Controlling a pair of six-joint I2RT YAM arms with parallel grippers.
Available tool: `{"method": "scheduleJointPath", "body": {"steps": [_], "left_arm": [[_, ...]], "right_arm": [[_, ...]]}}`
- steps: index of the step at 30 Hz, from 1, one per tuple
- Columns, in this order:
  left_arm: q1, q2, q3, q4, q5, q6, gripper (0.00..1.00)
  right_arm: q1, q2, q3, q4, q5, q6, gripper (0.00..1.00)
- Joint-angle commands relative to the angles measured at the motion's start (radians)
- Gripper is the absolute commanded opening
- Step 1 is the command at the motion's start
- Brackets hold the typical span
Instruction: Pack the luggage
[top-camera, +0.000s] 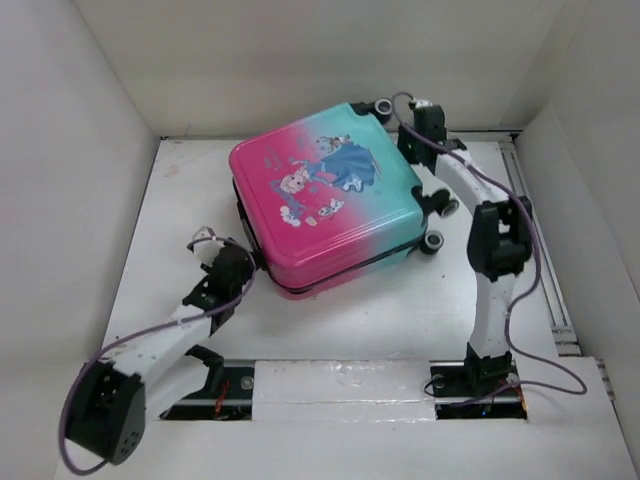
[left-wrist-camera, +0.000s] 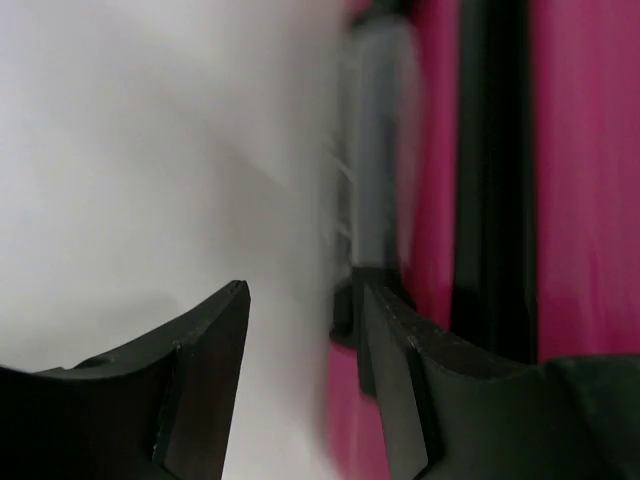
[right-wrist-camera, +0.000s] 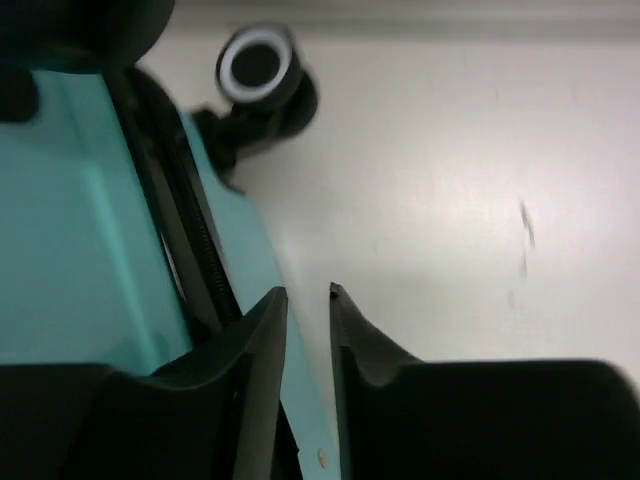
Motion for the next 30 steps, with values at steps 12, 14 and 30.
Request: {"method": "scheduleJointPath", "body": {"steps": [12, 14, 30], "left_arm": [[-0.294, -0.445, -0.035, -0.186, 0.020, -0.055, 0.33], [-0.294, -0.419, 0.011, -0.213, -0.010, -0.012, 0.26], [-0.294, -0.235, -0.057, -0.040, 0.031, 0.019, 0.47]], "right_arm": [[0.065, -0.591, -0.181, 0.097, -0.350, -0.091, 0.63], [0.129, -0.741, -0.533, 0.213, -0.377, -0.091, 0.36], [0.598, -1.130, -1.336, 0.656, -0.109, 0.006, 0.48]]}}
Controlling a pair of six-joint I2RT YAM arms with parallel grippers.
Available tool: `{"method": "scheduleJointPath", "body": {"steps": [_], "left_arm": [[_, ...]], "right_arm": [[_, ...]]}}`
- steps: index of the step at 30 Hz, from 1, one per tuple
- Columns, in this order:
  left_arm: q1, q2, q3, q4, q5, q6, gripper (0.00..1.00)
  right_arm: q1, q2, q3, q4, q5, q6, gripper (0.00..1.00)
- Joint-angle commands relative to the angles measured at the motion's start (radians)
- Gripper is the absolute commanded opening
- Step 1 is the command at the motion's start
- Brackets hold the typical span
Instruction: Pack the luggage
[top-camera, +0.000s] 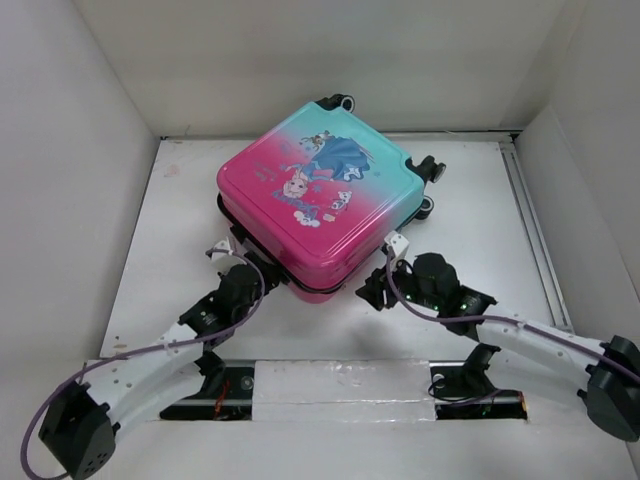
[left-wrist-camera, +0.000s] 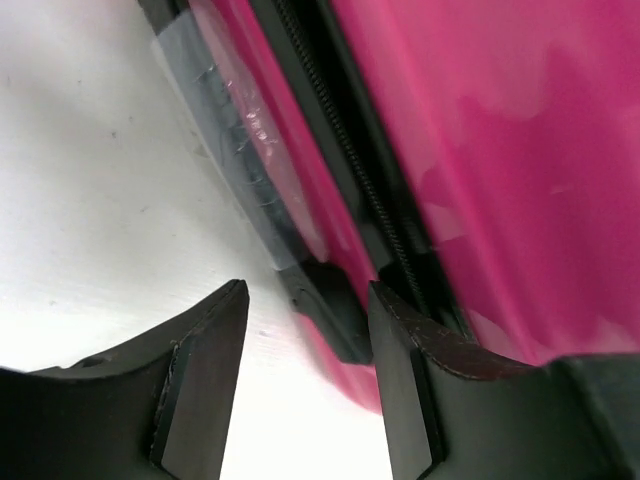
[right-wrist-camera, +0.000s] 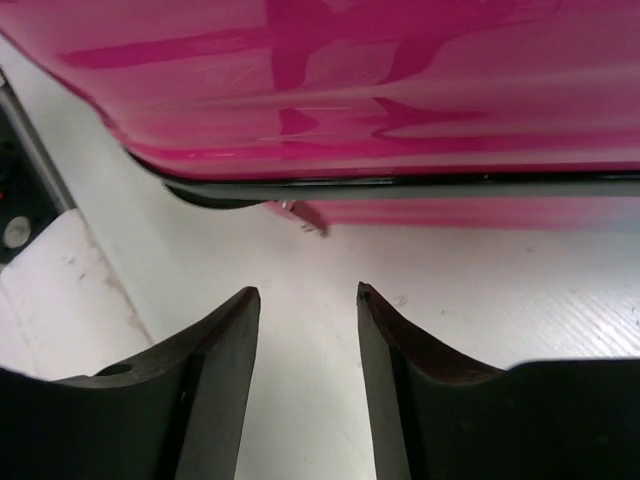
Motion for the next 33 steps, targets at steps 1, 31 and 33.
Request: {"method": "scheduleJointPath", "body": {"steps": [1, 31, 33], "left_arm": [[-0.007, 0.062, -0.011, 0.138, 0.040, 0.034, 0.47], [-0.179, 0.420, -0.008, 0.584, 0.090, 0.057, 0.00], [-0.212, 0.453, 0.033, 0.584, 0.075, 0.045, 0.00]], "right_arm": [[0.007, 0.052, -0.027, 0.279, 0.047, 0.008, 0.50], [0.076, -0.010, 0.006, 0.154, 0.290, 0.046, 0.00], [0.076, 0.011, 0.006, 0.118, 0.215, 0.092, 0.00]]}}
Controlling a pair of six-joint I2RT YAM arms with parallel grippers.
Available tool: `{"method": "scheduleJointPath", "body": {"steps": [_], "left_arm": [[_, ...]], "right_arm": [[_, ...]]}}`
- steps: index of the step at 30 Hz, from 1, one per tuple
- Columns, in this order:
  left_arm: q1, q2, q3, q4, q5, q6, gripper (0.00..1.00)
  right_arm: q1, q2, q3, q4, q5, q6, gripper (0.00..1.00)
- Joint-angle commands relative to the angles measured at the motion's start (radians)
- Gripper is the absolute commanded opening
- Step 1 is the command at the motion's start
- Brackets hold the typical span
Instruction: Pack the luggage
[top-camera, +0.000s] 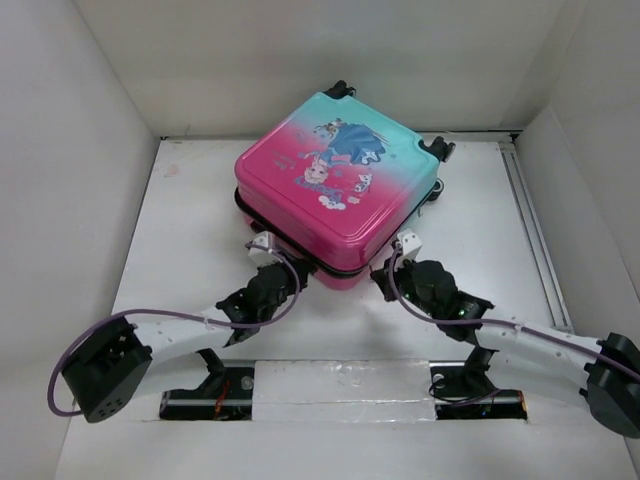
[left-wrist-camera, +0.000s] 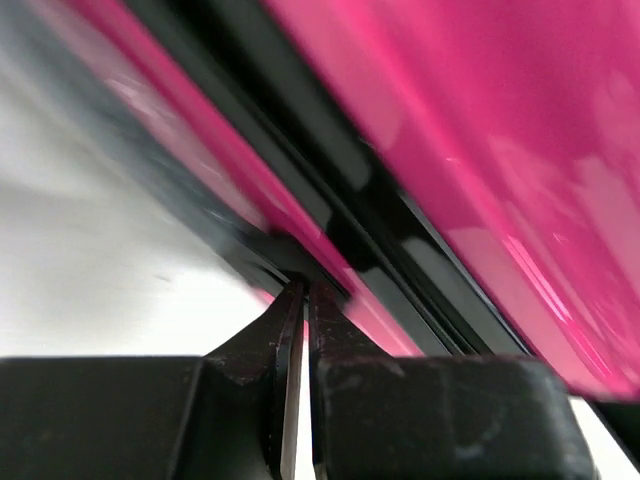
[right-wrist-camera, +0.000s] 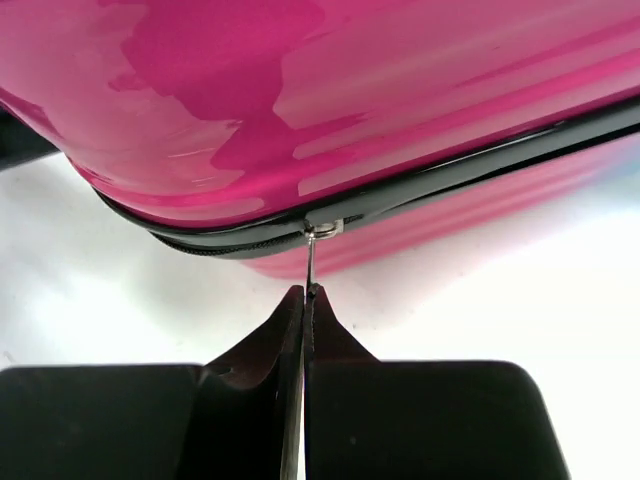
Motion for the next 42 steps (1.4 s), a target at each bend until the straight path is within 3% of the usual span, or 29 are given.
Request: {"method": "scheduleJointPath", "body": {"steps": [1, 6, 12, 19, 23, 24, 25, 27, 28, 30, 31, 32, 34, 37, 38, 41, 42], "left_arm": [[-0.076, 0.086, 0.068, 0.035, 0.034, -0.010, 0.00], [-0.088, 0.154, 0.097, 0.104, 0.094, -0.032, 0.00], [-0.111, 0.243, 0.129, 0.190, 0.150, -0.041, 0.00], [-0.111, 0.266, 0.107, 0.254, 0.185, -0.050, 0.00], [-0.111, 0.133, 0.054, 0.156, 0.097, -0.040, 0.00], [-0.111, 0.096, 0.027, 0.133, 0.076, -0.031, 0.04], [-0.111, 0.058, 0.018, 0.103, 0.054, -0.020, 0.15], [-0.111, -0.062, 0.007, -0.037, -0.031, 0.002, 0.32], [-0.111, -0.102, 0.007, -0.093, -0.071, 0.002, 0.49], [-0.111, -0.221, -0.003, -0.268, -0.210, -0.027, 0.60], [-0.111, -0.260, 0.007, -0.323, -0.255, -0.040, 0.61], [-0.111, -0.332, 0.007, -0.367, -0.298, -0.052, 0.61], [-0.100, -0.393, 0.022, -0.430, -0.401, -0.076, 0.61], [0.002, -0.432, 0.075, -0.279, -0.386, -0.003, 0.60], [0.038, -0.406, 0.102, -0.246, -0.368, 0.043, 0.63], [0.238, -0.236, 0.291, -0.214, -0.215, 0.065, 0.65], [0.301, -0.190, 0.389, -0.214, -0.146, 0.065, 0.65]], "right_arm": [[0.021, 0.002, 0.088, -0.055, -0.178, 0.053, 0.00], [0.187, 0.099, 0.099, -0.096, -0.255, 0.150, 0.00], [0.395, 0.165, 0.230, -0.105, -0.123, 0.201, 0.00], [0.438, 0.392, 0.425, -0.096, 0.075, 0.190, 0.00], [0.452, 0.349, 0.378, -0.107, 0.176, 0.234, 0.00], [0.452, 0.322, 0.357, -0.107, 0.188, 0.234, 0.00], [0.452, 0.271, 0.337, -0.107, 0.189, 0.234, 0.00], [0.452, 0.225, 0.297, -0.107, 0.167, 0.224, 0.13], [0.452, 0.188, 0.288, -0.119, 0.155, 0.224, 0.22], [0.452, 0.176, 0.275, -0.119, 0.109, 0.214, 0.34], [0.452, 0.167, 0.275, -0.137, 0.094, 0.214, 0.47], [0.452, 0.167, 0.286, -0.151, 0.080, 0.202, 0.51], [0.452, 0.177, 0.318, -0.212, 0.068, 0.190, 0.51], [0.452, 0.177, 0.340, -0.303, 0.165, 0.190, 0.53], [0.443, 0.158, 0.356, -0.326, 0.184, 0.190, 0.53], [0.339, 0.082, 0.405, -0.400, 0.199, 0.170, 0.33], [0.305, 0.041, 0.422, -0.410, 0.189, 0.134, 0.08]]}}
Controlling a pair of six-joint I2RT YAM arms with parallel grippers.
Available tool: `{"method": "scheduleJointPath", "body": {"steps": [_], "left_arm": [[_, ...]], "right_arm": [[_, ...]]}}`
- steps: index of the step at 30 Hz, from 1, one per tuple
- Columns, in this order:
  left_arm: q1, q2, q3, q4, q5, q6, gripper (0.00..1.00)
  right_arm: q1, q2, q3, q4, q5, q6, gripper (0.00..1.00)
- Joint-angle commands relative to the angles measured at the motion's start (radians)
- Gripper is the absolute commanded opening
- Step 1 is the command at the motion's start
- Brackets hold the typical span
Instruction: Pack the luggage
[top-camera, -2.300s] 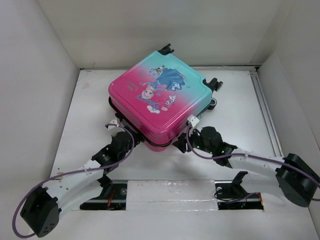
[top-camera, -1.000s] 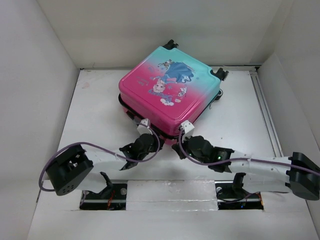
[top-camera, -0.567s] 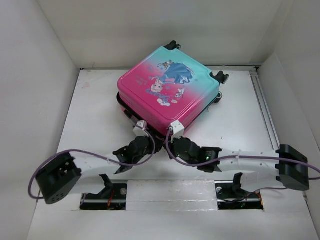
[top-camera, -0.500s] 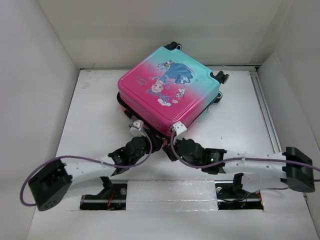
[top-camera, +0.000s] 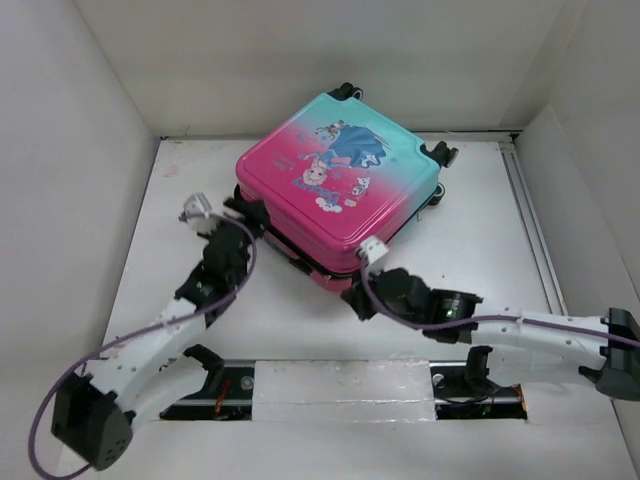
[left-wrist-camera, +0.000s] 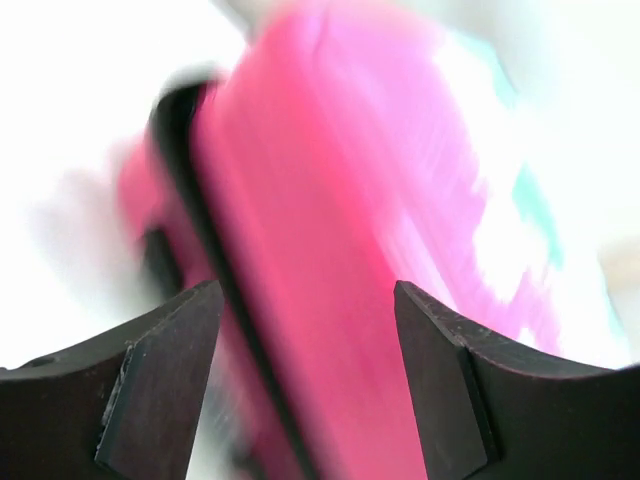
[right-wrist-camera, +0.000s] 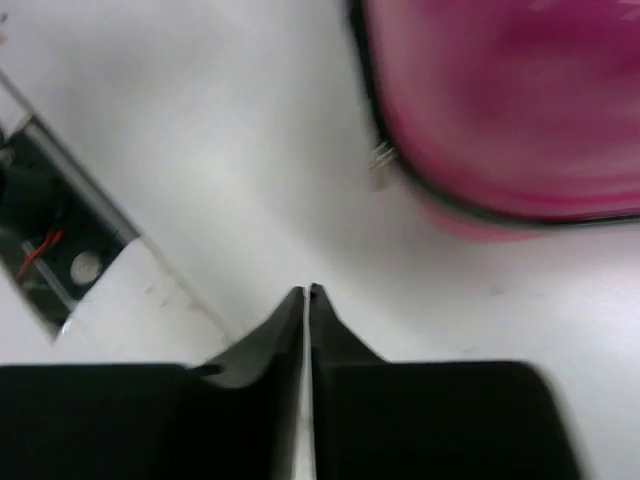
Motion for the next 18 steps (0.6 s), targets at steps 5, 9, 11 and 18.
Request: {"method": "scheduleJointPath", "body": {"steps": [5, 9, 11, 18], "left_arm": [[0.474, 0.339, 0.339, 0.154, 0.374, -0.123, 0.61], [0.575, 0.538, 0.509, 0.081, 0.429, -0.100, 0.60], [0.621, 0.650, 0.655, 0.035, 0.538, -0.069, 0.60], [0.635, 0.988, 0.879, -0.105, 0.701, 0.046, 0.58]], "right_arm": [[-0.421, -0.120, 0.204, -0.131, 0.028, -0.123, 0.00], [-0.691, -0.097, 0.197, -0.075, -0.034, -0.143, 0.00], [-0.799, -0.031, 0.178, -0.032, -0.107, -0.143, 0.00], [-1.071, 0.213, 0.199, 0.103, -0.266, -0.125, 0.00]]}}
